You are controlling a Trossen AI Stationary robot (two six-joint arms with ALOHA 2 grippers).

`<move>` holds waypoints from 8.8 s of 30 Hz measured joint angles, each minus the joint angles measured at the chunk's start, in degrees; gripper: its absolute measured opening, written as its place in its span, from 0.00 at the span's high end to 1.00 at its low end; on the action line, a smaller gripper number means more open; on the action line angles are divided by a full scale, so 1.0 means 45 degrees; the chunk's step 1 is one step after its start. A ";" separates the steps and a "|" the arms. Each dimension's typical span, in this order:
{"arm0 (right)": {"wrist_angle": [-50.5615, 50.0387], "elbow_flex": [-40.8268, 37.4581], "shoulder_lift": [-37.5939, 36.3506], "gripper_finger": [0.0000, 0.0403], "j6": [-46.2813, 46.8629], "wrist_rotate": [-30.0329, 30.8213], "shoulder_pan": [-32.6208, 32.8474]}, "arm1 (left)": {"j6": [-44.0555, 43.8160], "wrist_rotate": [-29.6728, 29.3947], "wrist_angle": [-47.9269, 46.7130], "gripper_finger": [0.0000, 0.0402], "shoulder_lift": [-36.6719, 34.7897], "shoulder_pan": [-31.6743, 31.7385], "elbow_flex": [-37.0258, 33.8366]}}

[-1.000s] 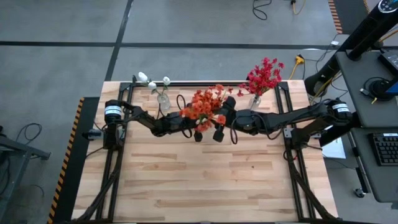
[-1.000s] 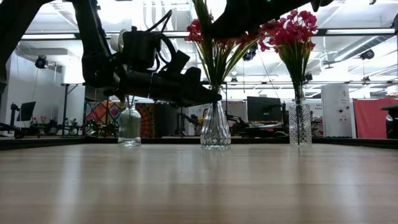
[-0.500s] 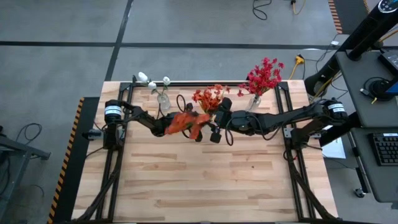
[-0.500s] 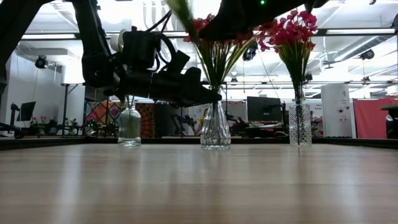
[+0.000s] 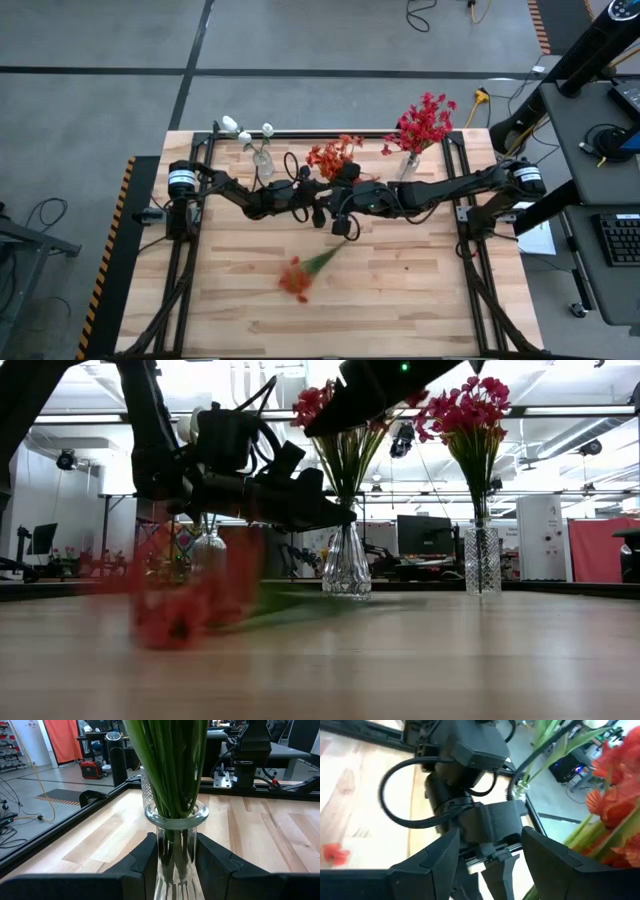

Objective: Sort flowers into vase by color
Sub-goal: Put the orange flowers into the bottom transparent vase

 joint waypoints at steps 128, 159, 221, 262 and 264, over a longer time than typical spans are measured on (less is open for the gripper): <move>-0.9177 0.6074 0.3685 0.40 0.4268 -0.1333 0.5040 | -0.0809 -0.5982 -1.4019 0.41 -1.0645 -0.6996 -0.0165; -0.8182 0.6093 0.7830 0.49 0.3360 -0.2710 0.3490 | -0.1996 -0.8029 -1.3328 0.41 -0.9287 -0.8631 0.0039; 0.8361 -0.2295 -0.1870 0.95 -0.1388 -0.0796 0.3500 | -0.0364 -0.1974 -0.2885 0.41 -0.3846 -0.1822 -0.1410; 0.8879 -0.2509 -0.1855 0.95 -0.1716 -0.1002 0.2417 | -0.0801 -0.0491 0.0451 0.30 0.0254 -0.0189 0.0015; 0.9033 -0.2509 -0.1853 0.95 -0.1670 -0.0998 0.2417 | -0.0806 -0.0320 0.0801 0.30 0.0445 -0.0189 0.0010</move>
